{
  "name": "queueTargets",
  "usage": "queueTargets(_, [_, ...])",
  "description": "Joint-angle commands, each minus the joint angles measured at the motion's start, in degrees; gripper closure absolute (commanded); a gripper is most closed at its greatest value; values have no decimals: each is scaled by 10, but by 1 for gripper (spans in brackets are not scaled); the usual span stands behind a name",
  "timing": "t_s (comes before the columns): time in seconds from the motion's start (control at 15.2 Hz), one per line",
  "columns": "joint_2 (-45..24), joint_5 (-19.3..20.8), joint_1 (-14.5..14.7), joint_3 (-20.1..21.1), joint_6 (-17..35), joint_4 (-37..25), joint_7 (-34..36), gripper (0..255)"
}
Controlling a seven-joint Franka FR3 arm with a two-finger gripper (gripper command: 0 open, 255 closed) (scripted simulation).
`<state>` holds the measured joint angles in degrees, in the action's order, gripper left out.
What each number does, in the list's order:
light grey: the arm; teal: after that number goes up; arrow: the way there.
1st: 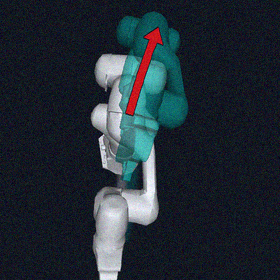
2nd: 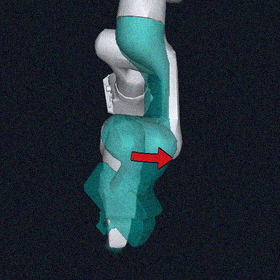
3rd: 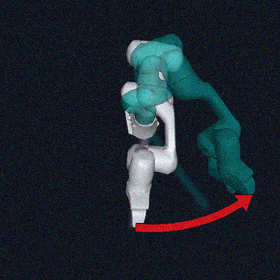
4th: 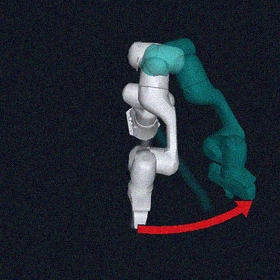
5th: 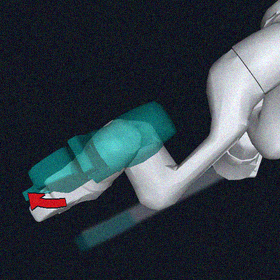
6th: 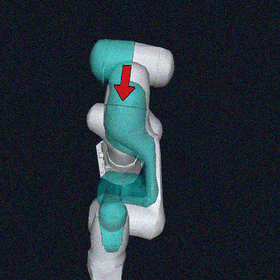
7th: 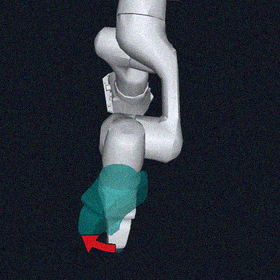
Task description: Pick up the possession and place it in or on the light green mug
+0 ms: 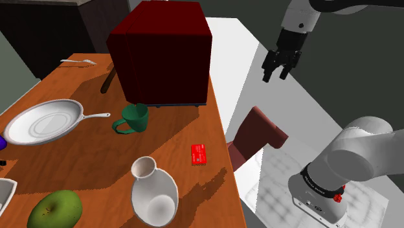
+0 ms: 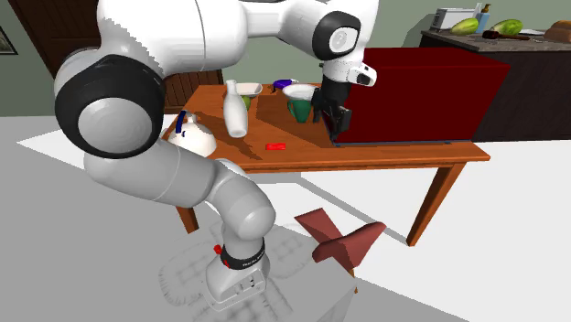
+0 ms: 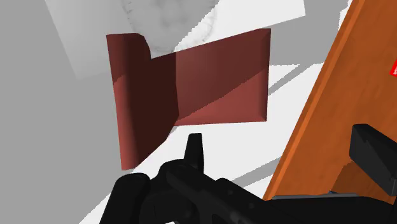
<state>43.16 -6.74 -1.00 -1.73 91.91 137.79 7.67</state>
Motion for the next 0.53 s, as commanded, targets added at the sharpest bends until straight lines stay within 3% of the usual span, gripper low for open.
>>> queueTargets(0.0, [0, 0, 0, 0, 0, 0, 0, 0])
queueTargets(0.46, [93, -49, 21, 140, 120, 117, 151, 0])
